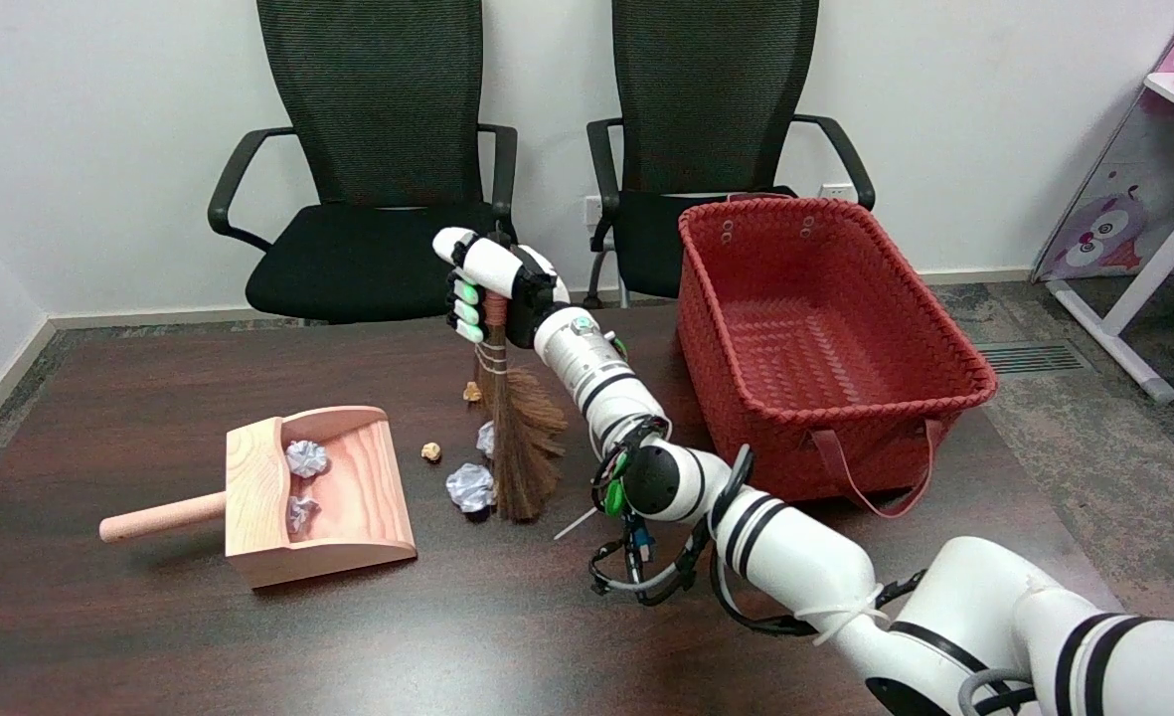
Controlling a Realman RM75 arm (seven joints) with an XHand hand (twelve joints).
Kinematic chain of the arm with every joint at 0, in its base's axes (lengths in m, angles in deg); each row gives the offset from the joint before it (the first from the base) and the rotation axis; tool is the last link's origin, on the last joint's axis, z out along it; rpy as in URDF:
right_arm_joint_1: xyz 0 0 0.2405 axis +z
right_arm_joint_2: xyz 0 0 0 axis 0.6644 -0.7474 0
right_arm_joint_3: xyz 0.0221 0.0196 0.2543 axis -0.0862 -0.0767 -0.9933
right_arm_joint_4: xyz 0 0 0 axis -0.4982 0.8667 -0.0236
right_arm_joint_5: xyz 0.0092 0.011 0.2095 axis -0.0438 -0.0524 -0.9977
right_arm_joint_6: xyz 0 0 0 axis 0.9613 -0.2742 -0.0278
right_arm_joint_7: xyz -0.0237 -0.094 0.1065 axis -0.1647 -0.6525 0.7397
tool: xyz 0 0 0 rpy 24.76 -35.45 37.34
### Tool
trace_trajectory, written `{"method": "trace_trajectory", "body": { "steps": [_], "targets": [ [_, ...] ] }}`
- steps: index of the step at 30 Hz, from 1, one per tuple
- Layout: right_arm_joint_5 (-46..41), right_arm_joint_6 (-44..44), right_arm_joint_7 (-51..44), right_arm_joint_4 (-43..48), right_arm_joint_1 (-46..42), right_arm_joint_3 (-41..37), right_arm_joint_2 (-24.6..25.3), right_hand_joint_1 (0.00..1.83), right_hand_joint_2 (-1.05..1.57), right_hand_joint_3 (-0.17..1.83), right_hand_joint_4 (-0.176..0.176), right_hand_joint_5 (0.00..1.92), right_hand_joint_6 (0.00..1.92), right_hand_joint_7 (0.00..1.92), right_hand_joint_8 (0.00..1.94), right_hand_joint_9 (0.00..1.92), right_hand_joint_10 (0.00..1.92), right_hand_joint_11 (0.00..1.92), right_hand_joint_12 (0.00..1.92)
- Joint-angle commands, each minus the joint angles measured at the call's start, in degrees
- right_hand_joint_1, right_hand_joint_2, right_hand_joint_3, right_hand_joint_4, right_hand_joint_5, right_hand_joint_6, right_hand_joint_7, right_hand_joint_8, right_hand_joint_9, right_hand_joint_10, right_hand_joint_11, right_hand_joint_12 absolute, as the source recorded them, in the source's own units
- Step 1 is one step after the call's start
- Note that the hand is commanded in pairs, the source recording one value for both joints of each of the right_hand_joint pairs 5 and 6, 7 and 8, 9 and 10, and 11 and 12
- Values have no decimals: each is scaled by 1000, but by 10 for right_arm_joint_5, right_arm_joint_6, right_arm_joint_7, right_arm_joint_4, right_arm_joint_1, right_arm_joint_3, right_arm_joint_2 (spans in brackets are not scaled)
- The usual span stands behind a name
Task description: Sweep the paper ball into the dustpan.
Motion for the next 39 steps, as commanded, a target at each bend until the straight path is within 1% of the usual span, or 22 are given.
{"method": "trace_trajectory", "body": {
  "steps": [1, 3, 12, 15, 17, 33, 34, 39],
  "targets": [
    [-181, -46, 20, -71, -4, 51, -35, 868, 1352, 1210, 15, 1920, 1920, 1920, 1920, 1920, 1920, 1920, 1920],
    [-197, -47, 19, -83, -3, 61, -42, 867, 1396, 1156, 14, 1920, 1920, 1920, 1920, 1920, 1920, 1920, 1920],
    [-312, -121, 18, -159, -14, 65, -77, 863, 1444, 1086, 13, 1920, 1920, 1920, 1920, 1920, 1920, 1920, 1920],
    [-354, -138, 18, -171, -15, 70, -90, 861, 1450, 1081, 13, 1920, 1920, 1920, 1920, 1920, 1920, 1920, 1920],
    [-364, -138, 18, -174, -14, 75, -94, 860, 1459, 1070, 14, 1920, 1920, 1920, 1920, 1920, 1920, 1920, 1920],
    [-351, -133, 16, -209, 5, 84, -127, 853, 1533, 956, 14, 1920, 1920, 1920, 1920, 1920, 1920, 1920, 1920],
    [-345, -131, 15, -215, 5, 85, -130, 852, 1536, 949, 14, 1920, 1920, 1920, 1920, 1920, 1920, 1920, 1920],
    [-243, -92, 2, -260, -15, 79, -135, 860, 1515, 972, 10, 1920, 1920, 1920, 1920, 1920, 1920, 1920, 1920]
  ]
}}
